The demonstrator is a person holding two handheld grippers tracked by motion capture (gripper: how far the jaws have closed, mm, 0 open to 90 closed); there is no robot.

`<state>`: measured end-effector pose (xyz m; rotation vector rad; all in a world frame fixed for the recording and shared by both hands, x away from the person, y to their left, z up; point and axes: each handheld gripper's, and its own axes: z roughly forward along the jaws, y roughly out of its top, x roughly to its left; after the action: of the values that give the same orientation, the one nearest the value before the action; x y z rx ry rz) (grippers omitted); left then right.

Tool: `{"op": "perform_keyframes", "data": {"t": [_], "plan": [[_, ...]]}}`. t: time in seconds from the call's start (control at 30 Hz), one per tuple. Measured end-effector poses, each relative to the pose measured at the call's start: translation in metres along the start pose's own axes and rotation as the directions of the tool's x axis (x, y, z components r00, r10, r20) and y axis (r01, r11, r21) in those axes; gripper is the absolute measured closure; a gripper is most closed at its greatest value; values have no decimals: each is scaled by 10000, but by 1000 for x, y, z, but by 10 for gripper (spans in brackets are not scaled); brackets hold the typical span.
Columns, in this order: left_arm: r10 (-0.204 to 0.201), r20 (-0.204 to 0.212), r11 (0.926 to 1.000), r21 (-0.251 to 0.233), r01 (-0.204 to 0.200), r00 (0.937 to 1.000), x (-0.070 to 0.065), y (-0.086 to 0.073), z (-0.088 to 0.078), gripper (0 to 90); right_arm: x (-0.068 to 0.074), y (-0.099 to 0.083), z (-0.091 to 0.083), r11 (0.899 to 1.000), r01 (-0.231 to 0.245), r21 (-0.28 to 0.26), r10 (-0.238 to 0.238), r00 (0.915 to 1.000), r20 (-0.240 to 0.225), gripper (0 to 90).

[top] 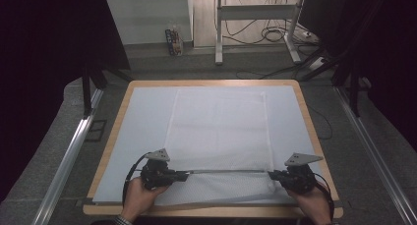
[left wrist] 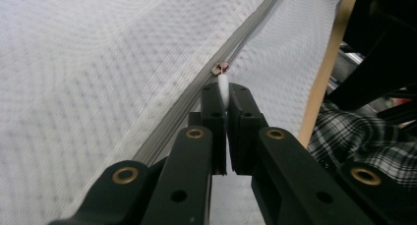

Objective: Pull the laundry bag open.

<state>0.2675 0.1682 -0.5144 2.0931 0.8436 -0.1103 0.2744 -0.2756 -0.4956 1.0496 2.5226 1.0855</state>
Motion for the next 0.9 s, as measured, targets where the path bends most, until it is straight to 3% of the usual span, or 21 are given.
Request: {"op": "perform_keyframes", "data": {"t": [0.9], "plan": [[-471, -293, 9987, -232, 464, 9985, 7, -16, -17, 878, 0, -1, 0, 10000, -10, 66, 9, 9999, 105, 858]]}}
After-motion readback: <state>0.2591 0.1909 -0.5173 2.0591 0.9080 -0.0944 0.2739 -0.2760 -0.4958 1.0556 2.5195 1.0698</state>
